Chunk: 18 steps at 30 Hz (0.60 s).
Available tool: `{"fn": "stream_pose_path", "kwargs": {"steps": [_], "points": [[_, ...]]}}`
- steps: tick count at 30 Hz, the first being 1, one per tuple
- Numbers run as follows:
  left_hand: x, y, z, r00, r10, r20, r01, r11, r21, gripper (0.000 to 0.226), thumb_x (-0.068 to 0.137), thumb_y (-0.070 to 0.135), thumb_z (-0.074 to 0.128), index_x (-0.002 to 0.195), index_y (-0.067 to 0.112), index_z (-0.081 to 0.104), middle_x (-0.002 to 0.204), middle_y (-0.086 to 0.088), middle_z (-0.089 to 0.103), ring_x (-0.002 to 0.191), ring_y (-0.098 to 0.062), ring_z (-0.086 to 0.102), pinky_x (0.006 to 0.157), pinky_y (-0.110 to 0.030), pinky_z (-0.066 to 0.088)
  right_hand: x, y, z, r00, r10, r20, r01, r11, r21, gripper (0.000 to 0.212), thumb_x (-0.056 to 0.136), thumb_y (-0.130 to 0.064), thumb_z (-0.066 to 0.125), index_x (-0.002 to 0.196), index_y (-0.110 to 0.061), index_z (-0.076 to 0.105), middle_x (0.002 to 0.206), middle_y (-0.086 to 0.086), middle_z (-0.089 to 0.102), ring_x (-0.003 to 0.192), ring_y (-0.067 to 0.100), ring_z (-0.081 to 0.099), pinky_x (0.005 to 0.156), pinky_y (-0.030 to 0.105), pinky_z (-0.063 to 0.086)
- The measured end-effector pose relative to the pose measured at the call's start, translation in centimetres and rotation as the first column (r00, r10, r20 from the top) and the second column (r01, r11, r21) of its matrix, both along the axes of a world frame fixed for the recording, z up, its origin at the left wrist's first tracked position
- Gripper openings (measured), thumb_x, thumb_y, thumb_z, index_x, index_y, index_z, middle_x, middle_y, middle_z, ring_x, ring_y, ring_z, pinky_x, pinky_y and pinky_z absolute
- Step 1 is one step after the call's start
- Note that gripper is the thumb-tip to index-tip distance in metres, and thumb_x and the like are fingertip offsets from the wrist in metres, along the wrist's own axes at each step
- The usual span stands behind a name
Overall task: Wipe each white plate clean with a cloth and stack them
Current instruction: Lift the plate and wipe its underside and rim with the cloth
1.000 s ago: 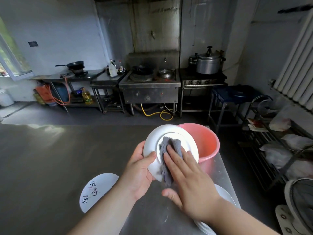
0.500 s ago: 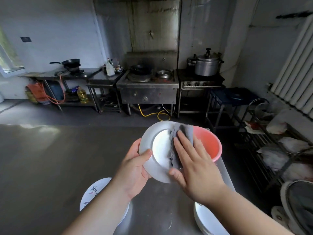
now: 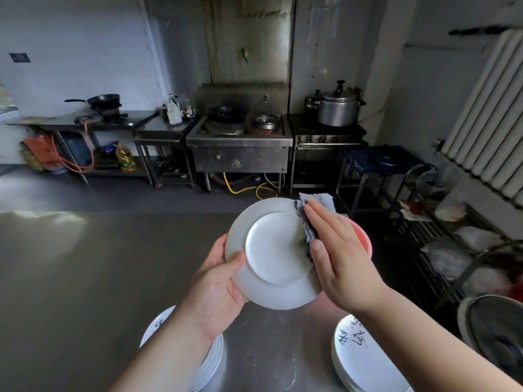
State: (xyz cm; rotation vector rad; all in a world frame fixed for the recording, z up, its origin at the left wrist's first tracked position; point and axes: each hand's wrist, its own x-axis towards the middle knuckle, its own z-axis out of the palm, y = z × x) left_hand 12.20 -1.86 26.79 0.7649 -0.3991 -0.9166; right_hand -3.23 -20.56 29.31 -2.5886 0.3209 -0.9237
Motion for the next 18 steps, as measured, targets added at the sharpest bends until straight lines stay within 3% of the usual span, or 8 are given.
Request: {"fn": "stream_pose_path", "kwargs": {"steps": [4,8,10,14,18], "points": [[0.8,0.4,0.4,0.998,0.045,-0.031,-0.047,0.997,-0.054,0.059,0.085,0.015,0.072,0.143,0.023,0.060,0.146,-0.010,0.063,0.128,-0.027,0.066,0.087,-0.043,0.061,0.7,2.3,-1.5,0.996,-0.025,0.080,0.022,0.999,0.045,0.057,0.110,-0.032,0.038,0.165,-0.019,0.030,0.173,-0.011,0.022,0.159,0.014,0.023,0.129,0.036,0.020],[1.4,0.9,0.0,0.994,0.081,-0.073,-0.086,0.994,-0.066,0.054,0.087,0.015,0.069,0.139,0.026,0.062,0.143,-0.007,0.066,0.122,-0.025,0.070,0.081,-0.044,0.061,-0.1,7.9,-5.6,0.987,0.011,0.158,-0.036,0.987,0.154,0.063,0.109,-0.027,0.039,0.167,-0.011,0.020,0.176,0.003,0.011,0.162,0.025,0.015,0.129,0.038,0.018],[1.6,1.1,-0.4,0.995,0.074,-0.068,-0.078,0.995,-0.063,0.051,0.091,0.014,0.065,0.140,0.026,0.061,0.144,-0.008,0.065,0.122,-0.026,0.069,0.081,-0.044,0.061,0.6,8.3,-5.2,0.982,0.026,0.189,-0.058,0.985,0.162,0.060,0.110,-0.026,0.038,0.165,-0.008,0.024,0.176,0.004,0.013,0.162,0.025,0.016,0.129,0.034,0.017],[1.6,1.3,-0.5,0.997,0.059,-0.046,-0.063,0.994,-0.085,0.050,0.095,0.013,0.061,0.143,0.026,0.057,0.145,-0.007,0.064,0.125,-0.026,0.068,0.083,-0.044,0.061,3.4,6.3,-1.8,0.972,-0.117,0.202,0.047,0.947,0.319,0.054,0.111,-0.022,0.040,0.163,-0.010,0.032,0.174,-0.007,0.021,0.160,0.008,0.016,0.129,0.030,0.016],[1.4,1.2,-0.7,0.997,0.066,-0.048,-0.071,0.992,-0.104,0.054,0.093,0.011,0.062,0.145,0.026,0.054,0.144,-0.008,0.065,0.126,-0.026,0.067,0.086,-0.044,0.061,4.1,8.7,-3.4,0.946,-0.157,0.282,0.059,0.943,0.327,0.059,0.110,-0.023,0.041,0.165,-0.010,0.026,0.175,-0.005,0.016,0.161,0.012,0.013,0.129,0.027,0.013]]}}
